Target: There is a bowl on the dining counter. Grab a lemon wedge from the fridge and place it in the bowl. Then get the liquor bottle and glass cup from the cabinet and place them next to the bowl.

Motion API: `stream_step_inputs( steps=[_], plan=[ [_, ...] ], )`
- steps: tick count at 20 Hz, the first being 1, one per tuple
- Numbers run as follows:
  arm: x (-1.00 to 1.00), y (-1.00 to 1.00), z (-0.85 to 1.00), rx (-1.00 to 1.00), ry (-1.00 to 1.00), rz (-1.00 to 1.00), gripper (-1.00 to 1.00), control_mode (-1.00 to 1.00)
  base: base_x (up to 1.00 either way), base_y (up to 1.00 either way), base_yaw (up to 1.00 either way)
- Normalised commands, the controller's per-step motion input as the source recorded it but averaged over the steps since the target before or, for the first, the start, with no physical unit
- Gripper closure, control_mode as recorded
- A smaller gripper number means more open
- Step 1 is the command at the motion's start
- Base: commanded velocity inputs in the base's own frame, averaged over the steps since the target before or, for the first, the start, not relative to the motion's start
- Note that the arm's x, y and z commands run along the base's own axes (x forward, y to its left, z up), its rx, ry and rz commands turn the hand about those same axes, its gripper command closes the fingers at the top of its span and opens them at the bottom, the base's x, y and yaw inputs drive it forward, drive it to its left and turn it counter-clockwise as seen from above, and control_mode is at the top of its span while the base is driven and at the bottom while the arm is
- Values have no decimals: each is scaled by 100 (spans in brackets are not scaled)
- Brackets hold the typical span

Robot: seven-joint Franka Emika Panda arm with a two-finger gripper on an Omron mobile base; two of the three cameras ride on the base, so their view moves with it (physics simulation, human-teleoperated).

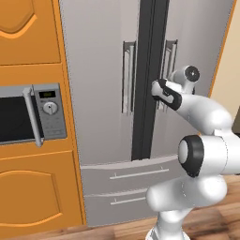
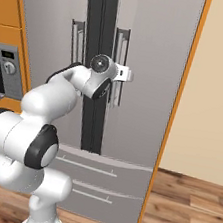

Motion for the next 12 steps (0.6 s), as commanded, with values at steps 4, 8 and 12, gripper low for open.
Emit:
stream_step_inputs(
  steps=[4,8,12],
  plan=[
    [27,0,-3,0,12,0,100,-100,0,0,0],
    [-2,-6,0,2,14,0,100,-100,0,0,0],
    [-54,-31,0,4,7,-1,100,-100,0,0,0]
  ],
)
